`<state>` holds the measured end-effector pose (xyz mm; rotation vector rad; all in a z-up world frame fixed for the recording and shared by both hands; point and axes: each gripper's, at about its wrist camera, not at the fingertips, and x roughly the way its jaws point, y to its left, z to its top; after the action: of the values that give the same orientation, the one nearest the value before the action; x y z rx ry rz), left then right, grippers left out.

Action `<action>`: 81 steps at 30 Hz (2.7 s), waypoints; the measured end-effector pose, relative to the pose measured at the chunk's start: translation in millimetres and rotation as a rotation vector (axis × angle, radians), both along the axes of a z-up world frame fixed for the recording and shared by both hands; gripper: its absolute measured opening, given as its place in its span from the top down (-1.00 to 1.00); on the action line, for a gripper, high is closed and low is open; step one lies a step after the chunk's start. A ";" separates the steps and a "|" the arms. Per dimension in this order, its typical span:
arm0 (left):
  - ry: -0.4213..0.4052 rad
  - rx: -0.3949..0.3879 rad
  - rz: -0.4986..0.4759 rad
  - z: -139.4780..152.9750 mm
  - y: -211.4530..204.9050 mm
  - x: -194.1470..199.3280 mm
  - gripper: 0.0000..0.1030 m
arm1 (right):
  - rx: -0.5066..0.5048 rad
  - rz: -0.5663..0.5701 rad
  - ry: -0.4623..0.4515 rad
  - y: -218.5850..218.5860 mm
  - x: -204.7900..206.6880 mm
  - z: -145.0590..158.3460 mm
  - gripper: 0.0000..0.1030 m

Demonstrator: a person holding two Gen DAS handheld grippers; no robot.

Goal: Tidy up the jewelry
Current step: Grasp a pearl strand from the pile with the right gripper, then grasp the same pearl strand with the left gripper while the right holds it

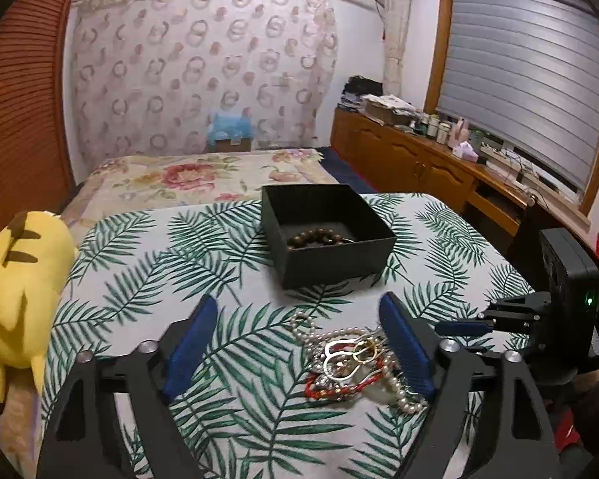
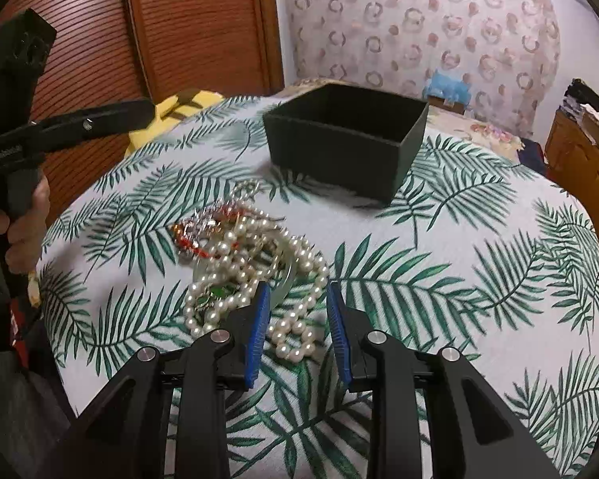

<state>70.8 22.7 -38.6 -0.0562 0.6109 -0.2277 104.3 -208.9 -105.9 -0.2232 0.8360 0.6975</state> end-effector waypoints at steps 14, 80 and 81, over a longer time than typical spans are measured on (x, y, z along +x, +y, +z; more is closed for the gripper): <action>0.018 0.001 0.020 -17.8 3.7 -11.0 -0.72 | -0.107 -0.068 -0.012 0.2 20.8 -10.4 0.38; 0.302 0.124 -0.188 -66.0 -27.7 88.4 0.71 | 0.064 -0.180 -0.232 -64.0 11.2 69.4 0.84; 0.302 0.121 -0.190 -65.7 -27.2 88.8 0.86 | 0.063 -0.180 -0.231 -64.0 11.1 69.3 0.84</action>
<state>159.6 -4.5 -104.4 0.0861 0.9310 -0.3695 115.4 -272.8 -36.5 -0.1655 0.6037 0.5171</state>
